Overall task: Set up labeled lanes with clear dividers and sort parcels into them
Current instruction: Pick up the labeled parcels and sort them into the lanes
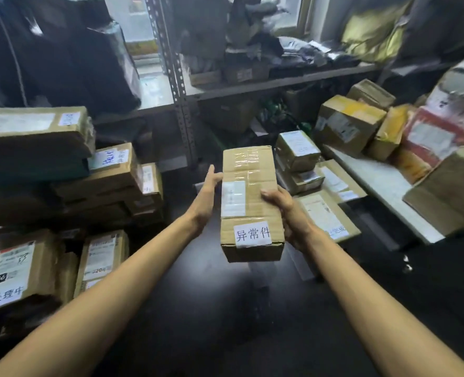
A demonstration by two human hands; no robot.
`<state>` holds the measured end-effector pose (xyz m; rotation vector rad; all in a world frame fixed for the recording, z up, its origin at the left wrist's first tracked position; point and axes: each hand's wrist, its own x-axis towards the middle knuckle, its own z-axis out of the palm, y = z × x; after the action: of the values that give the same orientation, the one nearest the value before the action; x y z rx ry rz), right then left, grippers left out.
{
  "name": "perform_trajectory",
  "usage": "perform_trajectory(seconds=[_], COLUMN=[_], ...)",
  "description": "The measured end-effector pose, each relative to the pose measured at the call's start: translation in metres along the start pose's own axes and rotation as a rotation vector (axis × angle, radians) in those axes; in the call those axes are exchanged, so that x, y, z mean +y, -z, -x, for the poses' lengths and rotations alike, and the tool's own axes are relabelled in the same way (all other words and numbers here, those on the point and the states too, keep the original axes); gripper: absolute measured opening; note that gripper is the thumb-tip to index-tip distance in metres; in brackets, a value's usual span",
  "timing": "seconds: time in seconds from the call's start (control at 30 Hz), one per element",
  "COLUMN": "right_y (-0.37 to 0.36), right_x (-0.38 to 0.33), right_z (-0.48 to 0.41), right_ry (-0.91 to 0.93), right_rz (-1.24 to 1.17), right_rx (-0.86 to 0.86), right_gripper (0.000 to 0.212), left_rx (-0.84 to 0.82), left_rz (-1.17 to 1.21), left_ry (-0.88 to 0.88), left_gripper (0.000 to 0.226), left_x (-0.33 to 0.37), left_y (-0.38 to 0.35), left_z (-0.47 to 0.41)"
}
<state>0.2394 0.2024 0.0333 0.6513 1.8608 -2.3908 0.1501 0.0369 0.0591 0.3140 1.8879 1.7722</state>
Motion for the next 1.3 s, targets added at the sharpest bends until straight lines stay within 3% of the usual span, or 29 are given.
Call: perform_trajectory(seconds=[0.07, 0.13, 0.27, 0.4, 0.57, 0.7, 0.83, 1.07, 1.3], right_y=[0.025, 0.050, 0.088, 0.135, 0.208, 0.258, 0.303, 0.356, 0.399], right_x=[-0.002, -0.004, -0.005, -0.014, -0.035, -0.053, -0.064, -0.076, -0.089], right_z=[0.005, 0.010, 0.015, 0.018, 0.020, 0.012, -0.009, -0.068, -0.160], right_ry=[0.017, 0.025, 0.040, 0.057, 0.088, 0.105, 0.082, 0.024, -0.104], right_rz=[-0.019, -0.064, -0.114, -0.145, -0.172, -0.176, -0.186, -0.134, -0.042], right_rx=[0.028, 0.058, 0.103, 0.175, 0.307, 0.355, 0.419, 0.380, 0.144], right_gripper=[0.077, 0.080, 0.072, 0.065, 0.069, 0.063, 0.069, 0.070, 0.061], left_rx=[-0.020, -0.040, -0.119, -0.233, -0.252, -0.291, -0.354, -0.281, -0.072], left_rz=[-0.096, -0.187, -0.176, -0.090, -0.108, -0.186, -0.261, -0.317, -0.579], left_ry=[-0.080, -0.114, -0.169, -0.228, -0.220, -0.256, -0.283, -0.241, -0.204], left_gripper=[0.038, 0.054, 0.064, 0.040, 0.035, 0.056, 0.058, 0.049, 0.055], left_x=[0.005, 0.005, 0.008, 0.019, 0.030, 0.040, 0.037, 0.029, 0.004], left_y=[-0.020, -0.038, -0.079, -0.137, -0.215, -0.266, -0.295, -0.330, -0.345], left_z=[-0.007, -0.015, -0.029, -0.056, -0.110, -0.141, -0.176, -0.240, -0.285])
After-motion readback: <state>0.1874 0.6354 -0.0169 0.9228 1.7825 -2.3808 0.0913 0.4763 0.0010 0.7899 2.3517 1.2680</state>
